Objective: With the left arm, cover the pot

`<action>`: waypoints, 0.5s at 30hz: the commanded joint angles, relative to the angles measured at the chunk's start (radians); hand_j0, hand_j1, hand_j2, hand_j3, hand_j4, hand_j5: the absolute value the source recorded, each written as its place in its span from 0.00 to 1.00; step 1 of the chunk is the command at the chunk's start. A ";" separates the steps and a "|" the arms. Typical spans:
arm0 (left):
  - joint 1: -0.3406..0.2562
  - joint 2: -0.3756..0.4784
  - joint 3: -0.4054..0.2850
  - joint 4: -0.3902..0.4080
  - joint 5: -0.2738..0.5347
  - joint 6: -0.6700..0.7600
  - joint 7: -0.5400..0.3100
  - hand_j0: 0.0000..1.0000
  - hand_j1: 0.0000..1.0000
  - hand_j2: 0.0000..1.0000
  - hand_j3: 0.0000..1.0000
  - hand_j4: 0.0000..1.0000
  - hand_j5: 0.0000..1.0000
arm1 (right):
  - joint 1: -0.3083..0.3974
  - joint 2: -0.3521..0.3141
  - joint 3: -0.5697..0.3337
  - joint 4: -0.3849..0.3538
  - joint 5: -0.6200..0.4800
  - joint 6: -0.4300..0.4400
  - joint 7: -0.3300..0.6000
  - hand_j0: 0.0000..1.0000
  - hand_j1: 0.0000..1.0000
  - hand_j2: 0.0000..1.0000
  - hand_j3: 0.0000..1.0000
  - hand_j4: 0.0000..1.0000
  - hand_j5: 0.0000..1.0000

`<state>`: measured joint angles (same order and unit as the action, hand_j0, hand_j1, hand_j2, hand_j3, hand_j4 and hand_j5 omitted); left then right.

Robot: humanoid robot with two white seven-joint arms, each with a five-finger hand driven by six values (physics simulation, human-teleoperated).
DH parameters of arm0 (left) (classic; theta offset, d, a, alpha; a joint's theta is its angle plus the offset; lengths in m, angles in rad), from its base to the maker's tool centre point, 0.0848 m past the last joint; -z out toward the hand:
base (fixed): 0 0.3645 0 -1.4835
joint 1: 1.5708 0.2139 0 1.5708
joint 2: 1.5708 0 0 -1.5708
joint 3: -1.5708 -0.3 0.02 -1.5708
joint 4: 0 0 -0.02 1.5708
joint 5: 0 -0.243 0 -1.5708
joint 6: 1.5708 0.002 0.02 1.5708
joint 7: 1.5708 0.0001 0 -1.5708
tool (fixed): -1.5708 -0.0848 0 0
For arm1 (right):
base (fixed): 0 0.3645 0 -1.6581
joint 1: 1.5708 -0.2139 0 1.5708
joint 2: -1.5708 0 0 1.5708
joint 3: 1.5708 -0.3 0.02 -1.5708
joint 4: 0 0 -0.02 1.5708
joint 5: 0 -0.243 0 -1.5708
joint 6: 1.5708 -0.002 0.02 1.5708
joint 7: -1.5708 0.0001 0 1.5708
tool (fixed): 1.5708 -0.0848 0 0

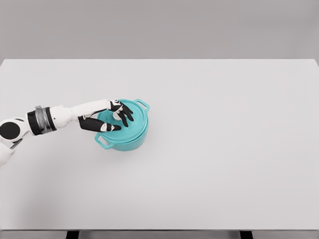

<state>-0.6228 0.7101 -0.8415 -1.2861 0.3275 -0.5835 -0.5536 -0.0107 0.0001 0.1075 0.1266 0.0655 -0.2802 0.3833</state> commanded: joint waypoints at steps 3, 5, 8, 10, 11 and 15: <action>-0.002 -0.001 0.001 0.005 -0.030 -0.003 -0.009 0.68 0.68 0.68 0.68 0.68 0.68 | 0.000 0.000 0.000 -0.001 0.000 0.000 0.000 1.00 1.00 1.00 1.00 1.00 1.00; -0.002 -0.003 0.002 0.005 -0.030 -0.003 -0.012 0.69 0.69 0.69 0.69 0.69 0.69 | 0.000 0.000 0.000 -0.001 0.000 0.000 0.000 1.00 1.00 1.00 1.00 1.00 1.00; -0.003 -0.003 0.002 0.005 -0.028 -0.003 -0.012 0.69 0.69 0.69 0.69 0.69 0.69 | 0.000 0.000 0.000 0.001 0.000 0.000 0.000 1.00 1.00 1.00 1.00 1.00 1.00; -0.003 -0.006 0.004 0.005 -0.025 -0.003 -0.012 0.70 0.70 0.70 0.70 0.70 0.70 | 0.000 0.000 0.000 -0.001 0.000 0.000 0.000 1.00 1.00 1.00 1.00 1.00 1.00; -0.006 -0.006 0.004 0.005 -0.025 -0.003 -0.012 0.70 0.70 0.70 0.70 0.70 0.70 | 0.000 0.000 0.000 0.001 0.000 0.000 0.000 1.00 1.00 1.00 1.00 1.00 1.00; -0.012 -0.006 0.004 0.005 -0.021 -0.003 -0.011 0.70 0.70 0.70 0.70 0.70 0.70 | 0.000 0.000 0.000 0.001 0.000 0.000 0.000 1.00 1.00 1.00 1.00 1.00 1.00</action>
<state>-0.6366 0.7040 -0.8370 -1.2813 0.3049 -0.5859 -0.5634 -0.0107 0.0001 0.1075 0.1267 0.0654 -0.2802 0.3832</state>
